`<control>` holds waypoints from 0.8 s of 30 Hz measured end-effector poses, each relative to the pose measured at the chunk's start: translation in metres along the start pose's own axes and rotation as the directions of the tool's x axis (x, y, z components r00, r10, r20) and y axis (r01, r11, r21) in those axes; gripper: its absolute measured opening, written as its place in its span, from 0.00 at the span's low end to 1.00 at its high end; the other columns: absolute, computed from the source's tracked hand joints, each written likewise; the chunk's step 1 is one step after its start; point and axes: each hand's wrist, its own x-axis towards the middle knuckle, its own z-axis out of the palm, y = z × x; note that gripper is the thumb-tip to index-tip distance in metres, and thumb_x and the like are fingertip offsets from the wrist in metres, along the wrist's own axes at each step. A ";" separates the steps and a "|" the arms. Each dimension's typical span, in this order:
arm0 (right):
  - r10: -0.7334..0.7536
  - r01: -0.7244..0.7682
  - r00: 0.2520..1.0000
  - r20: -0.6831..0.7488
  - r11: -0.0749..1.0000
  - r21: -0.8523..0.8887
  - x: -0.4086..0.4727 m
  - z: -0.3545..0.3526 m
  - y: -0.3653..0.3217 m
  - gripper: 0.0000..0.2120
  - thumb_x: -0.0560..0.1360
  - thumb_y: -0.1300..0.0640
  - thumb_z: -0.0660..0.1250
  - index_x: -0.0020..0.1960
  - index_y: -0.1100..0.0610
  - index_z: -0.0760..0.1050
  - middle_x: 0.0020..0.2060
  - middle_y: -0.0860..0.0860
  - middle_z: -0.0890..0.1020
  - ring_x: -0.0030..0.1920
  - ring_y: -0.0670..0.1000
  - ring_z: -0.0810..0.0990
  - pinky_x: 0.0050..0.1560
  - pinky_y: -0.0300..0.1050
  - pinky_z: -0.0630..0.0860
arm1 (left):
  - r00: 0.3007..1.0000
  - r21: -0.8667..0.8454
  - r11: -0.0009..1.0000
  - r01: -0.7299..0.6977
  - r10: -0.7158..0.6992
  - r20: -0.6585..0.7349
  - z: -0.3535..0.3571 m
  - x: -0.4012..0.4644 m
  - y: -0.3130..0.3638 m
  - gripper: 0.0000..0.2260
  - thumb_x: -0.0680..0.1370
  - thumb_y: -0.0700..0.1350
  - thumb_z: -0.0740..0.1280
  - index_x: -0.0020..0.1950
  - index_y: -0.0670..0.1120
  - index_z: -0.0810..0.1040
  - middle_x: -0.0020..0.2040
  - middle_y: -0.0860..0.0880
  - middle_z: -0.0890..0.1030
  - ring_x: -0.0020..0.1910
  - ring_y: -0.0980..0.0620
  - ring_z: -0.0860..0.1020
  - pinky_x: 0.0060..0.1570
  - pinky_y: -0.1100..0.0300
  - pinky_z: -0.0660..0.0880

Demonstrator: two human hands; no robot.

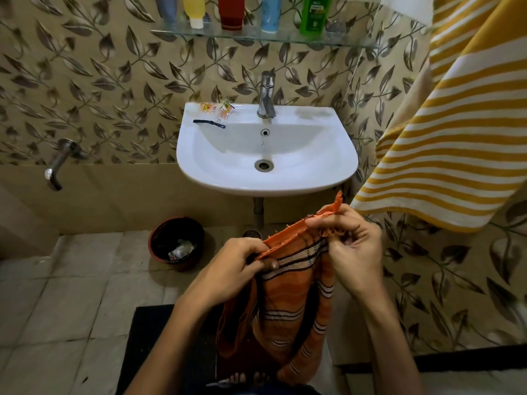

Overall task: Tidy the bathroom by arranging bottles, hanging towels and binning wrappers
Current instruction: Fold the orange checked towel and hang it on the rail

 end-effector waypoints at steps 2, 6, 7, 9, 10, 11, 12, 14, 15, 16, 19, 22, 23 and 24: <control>0.036 -0.035 0.998 0.047 0.999 -0.028 0.001 -0.003 -0.001 0.26 0.69 0.82 0.56 0.41 0.55 0.82 0.44 0.47 0.80 0.49 0.41 0.80 0.48 0.32 0.77 | 1.000 -0.004 1.000 -0.005 0.005 -0.026 -0.003 -0.001 0.000 0.18 0.70 0.61 0.63 0.42 0.48 0.81 0.40 0.49 0.81 0.42 0.50 0.79 0.44 0.45 0.75; 0.125 -0.093 0.973 0.192 0.981 -0.172 -0.001 -0.015 -0.007 0.14 0.70 0.58 0.72 0.55 0.48 0.78 0.52 0.44 0.77 0.52 0.38 0.78 0.50 0.30 0.74 | 0.996 0.002 0.997 -0.073 0.073 -0.057 -0.004 -0.002 0.007 0.14 0.75 0.56 0.61 0.36 0.49 0.76 0.34 0.51 0.78 0.36 0.53 0.77 0.38 0.51 0.74; 0.167 -0.105 0.954 0.248 0.964 -0.242 -0.002 -0.018 -0.006 0.24 0.65 0.51 0.76 0.59 0.43 0.74 0.54 0.43 0.76 0.54 0.38 0.77 0.52 0.31 0.75 | 0.992 0.020 0.994 -0.107 0.108 -0.058 -0.005 -0.002 0.010 0.14 0.77 0.54 0.60 0.36 0.48 0.75 0.34 0.52 0.77 0.36 0.54 0.76 0.39 0.53 0.73; 0.262 -0.146 0.902 0.342 0.933 -0.328 -0.002 -0.018 -0.004 0.37 0.59 0.47 0.80 0.64 0.38 0.67 0.55 0.40 0.77 0.57 0.36 0.77 0.58 0.34 0.74 | 0.984 0.096 0.981 -0.167 0.172 -0.045 -0.005 -0.001 0.013 0.12 0.77 0.50 0.59 0.39 0.45 0.76 0.37 0.52 0.78 0.39 0.54 0.77 0.42 0.53 0.73; 0.274 -0.136 0.882 0.382 0.927 -0.350 -0.002 -0.015 -0.005 0.36 0.60 0.49 0.80 0.63 0.38 0.68 0.54 0.41 0.79 0.56 0.34 0.77 0.58 0.36 0.75 | 0.981 0.128 0.974 -0.186 0.192 -0.036 -0.006 0.000 0.014 0.12 0.77 0.48 0.59 0.41 0.45 0.77 0.38 0.52 0.78 0.41 0.55 0.77 0.43 0.54 0.73; 0.272 -0.106 0.874 0.402 0.915 -0.389 -0.002 -0.013 -0.005 0.29 0.63 0.51 0.79 0.60 0.40 0.73 0.50 0.41 0.81 0.53 0.34 0.78 0.57 0.38 0.77 | 0.978 0.145 0.969 -0.199 0.205 -0.029 -0.006 0.000 0.014 0.10 0.77 0.47 0.59 0.42 0.45 0.78 0.39 0.54 0.77 0.42 0.57 0.76 0.44 0.57 0.73; 0.259 -0.060 0.880 0.398 0.892 -0.448 -0.002 -0.011 -0.005 0.19 0.66 0.54 0.77 0.55 0.43 0.77 0.45 0.42 0.83 0.49 0.35 0.80 0.53 0.40 0.78 | 0.977 0.149 0.967 -0.208 0.214 -0.025 -0.006 0.000 0.014 0.09 0.76 0.47 0.60 0.42 0.47 0.78 0.39 0.56 0.77 0.42 0.59 0.76 0.43 0.61 0.73; 0.204 0.027 0.909 0.363 0.841 -0.541 0.000 -0.009 -0.006 0.06 0.71 0.57 0.72 0.44 0.47 0.81 0.39 0.44 0.80 0.43 0.39 0.79 0.43 0.38 0.76 | 0.976 0.155 0.966 -0.208 0.215 -0.025 -0.007 0.001 0.013 0.06 0.75 0.48 0.63 0.43 0.50 0.80 0.39 0.58 0.77 0.43 0.61 0.76 0.44 0.63 0.72; 0.174 0.051 0.924 0.342 0.828 -0.558 0.000 -0.009 -0.006 0.05 0.72 0.58 0.70 0.43 0.48 0.80 0.39 0.44 0.77 0.42 0.41 0.77 0.41 0.34 0.73 | 0.979 0.167 0.967 -0.193 0.201 -0.032 -0.008 0.000 0.011 0.06 0.74 0.48 0.65 0.44 0.51 0.81 0.40 0.60 0.77 0.44 0.61 0.76 0.45 0.63 0.73; 0.158 0.055 0.933 0.325 0.827 -0.560 -0.001 -0.009 -0.006 0.05 0.73 0.59 0.69 0.43 0.49 0.79 0.40 0.44 0.74 0.43 0.41 0.75 0.41 0.32 0.72 | 0.982 0.190 0.967 -0.169 0.181 -0.045 -0.009 0.001 0.008 0.05 0.74 0.48 0.66 0.45 0.51 0.81 0.41 0.60 0.77 0.45 0.61 0.77 0.45 0.62 0.73; 0.152 0.037 0.940 0.306 0.845 -0.534 -0.002 -0.007 -0.008 0.06 0.74 0.62 0.67 0.44 0.51 0.76 0.45 0.42 0.72 0.48 0.39 0.74 0.46 0.28 0.70 | 0.991 0.311 0.948 -0.069 0.100 -0.087 -0.013 -0.001 -0.002 0.04 0.74 0.45 0.68 0.47 0.52 0.81 0.41 0.59 0.76 0.47 0.57 0.77 0.46 0.58 0.74; 0.096 0.094 0.940 0.327 0.850 -0.518 -0.002 -0.006 -0.009 0.14 0.72 0.68 0.65 0.42 0.48 0.72 0.42 0.43 0.75 0.45 0.42 0.75 0.43 0.30 0.69 | 0.994 0.387 0.920 0.061 -0.021 -0.106 -0.015 -0.004 -0.010 0.03 0.74 0.43 0.66 0.41 0.51 0.78 0.43 0.55 0.77 0.46 0.50 0.77 0.45 0.53 0.75; 0.078 0.101 0.943 0.324 0.859 -0.503 -0.002 -0.007 -0.010 0.16 0.71 0.69 0.65 0.42 0.48 0.71 0.41 0.44 0.76 0.44 0.42 0.75 0.42 0.31 0.69 | 0.990 0.409 0.905 0.117 -0.071 -0.124 -0.016 -0.004 -0.014 0.05 0.73 0.42 0.66 0.38 0.51 0.75 0.44 0.52 0.77 0.46 0.48 0.77 0.44 0.52 0.75; 0.059 0.106 0.948 0.314 0.869 -0.483 -0.002 -0.009 -0.012 0.15 0.71 0.70 0.64 0.42 0.49 0.72 0.40 0.45 0.77 0.44 0.43 0.76 0.42 0.32 0.70 | 0.982 0.423 0.890 0.170 -0.116 -0.151 -0.016 -0.004 -0.019 0.08 0.72 0.42 0.65 0.35 0.52 0.73 0.44 0.50 0.78 0.45 0.46 0.77 0.43 0.51 0.75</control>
